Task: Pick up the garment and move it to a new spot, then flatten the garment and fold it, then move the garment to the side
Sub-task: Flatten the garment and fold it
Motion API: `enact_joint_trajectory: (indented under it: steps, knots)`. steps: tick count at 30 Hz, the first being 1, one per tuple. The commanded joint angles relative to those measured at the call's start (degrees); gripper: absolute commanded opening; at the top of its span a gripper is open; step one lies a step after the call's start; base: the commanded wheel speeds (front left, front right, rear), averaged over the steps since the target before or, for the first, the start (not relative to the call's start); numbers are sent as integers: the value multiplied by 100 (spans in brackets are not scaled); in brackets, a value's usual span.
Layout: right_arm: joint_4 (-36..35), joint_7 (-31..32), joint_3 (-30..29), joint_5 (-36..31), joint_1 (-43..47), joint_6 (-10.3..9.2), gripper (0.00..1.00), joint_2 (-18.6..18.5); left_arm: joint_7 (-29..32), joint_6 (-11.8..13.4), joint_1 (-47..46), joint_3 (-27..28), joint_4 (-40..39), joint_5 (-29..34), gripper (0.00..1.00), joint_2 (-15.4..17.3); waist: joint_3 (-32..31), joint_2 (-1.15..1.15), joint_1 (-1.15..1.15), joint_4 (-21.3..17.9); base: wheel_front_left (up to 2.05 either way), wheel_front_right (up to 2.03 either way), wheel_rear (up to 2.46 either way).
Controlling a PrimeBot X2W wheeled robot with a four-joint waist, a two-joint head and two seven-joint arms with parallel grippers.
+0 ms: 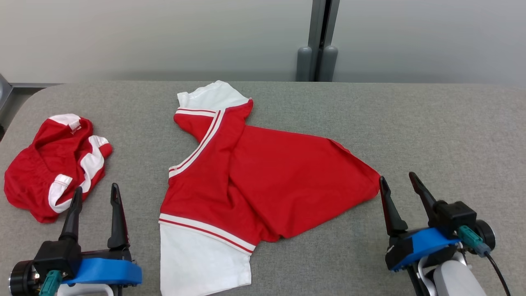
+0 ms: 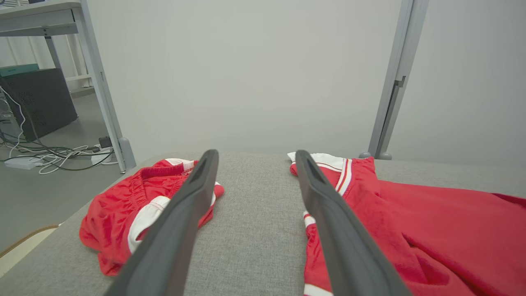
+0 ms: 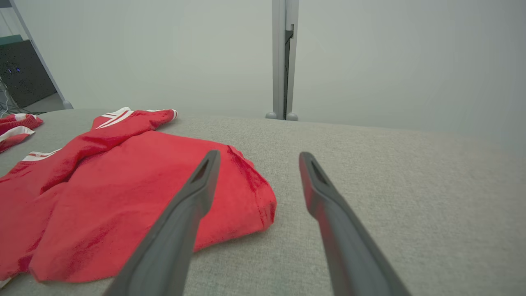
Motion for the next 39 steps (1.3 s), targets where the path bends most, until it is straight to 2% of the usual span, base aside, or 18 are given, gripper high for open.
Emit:
enact_joint_trajectory:
  steps: [1, 7, 16, 24, 25, 26, 27, 32, 39]
  knots:
    - [166, -19, 6, -130, -256, 1, 100, -14, -14, -37, -67, 43, -16, 30, 100, -6, 17, 0, 0, 21, 0, 0, 0]
    - [977, -20, 8, -323, -1032, 1, 100, -107, -15, -113, -177, 15, -7, 80, 100, -76, 108, 0, 0, 138, 0, 0, 0]
    - [2573, -20, -111, -386, -1529, 1, 100, -239, -14, -174, -293, -78, 6, 105, 100, -143, 253, 0, 0, 351, 0, 0, 0]
    - [3304, -20, -161, -207, -1792, 1, 100, -171, -15, -194, -417, -102, 43, 127, 100, -176, 398, 0, 0, 440, 0, 0, 0]
    - [3367, -19, -145, -181, -1808, 1, 83, -165, -15, -199, -416, -107, 53, 125, 100, -179, 404, 0, 0, 444, 0, 0, 0]
    - [3392, -20, -140, -114, -1842, 1, 16, -153, -15, -203, -428, -108, 65, 122, 100, -183, 408, 0, 0, 445, 0, 0, 0]
    - [3423, -19, -115, -70, -1860, 1, 0, -141, -15, -207, -444, -102, 71, 118, 100, -185, 407, 0, 0, 439, 0, 0, 0]
    - [3106, -19, -30, 188, -1654, 1, 0, -83, -15, -220, -363, -70, 114, 130, 100, -194, 289, 0, 0, 327, 0, 0, 0]
    - [1990, -21, -6, 616, -724, 1, 0, -111, -15, -227, -237, -65, 165, 100, 100, -212, 70, 0, 0, 101, 0, 0, 0]
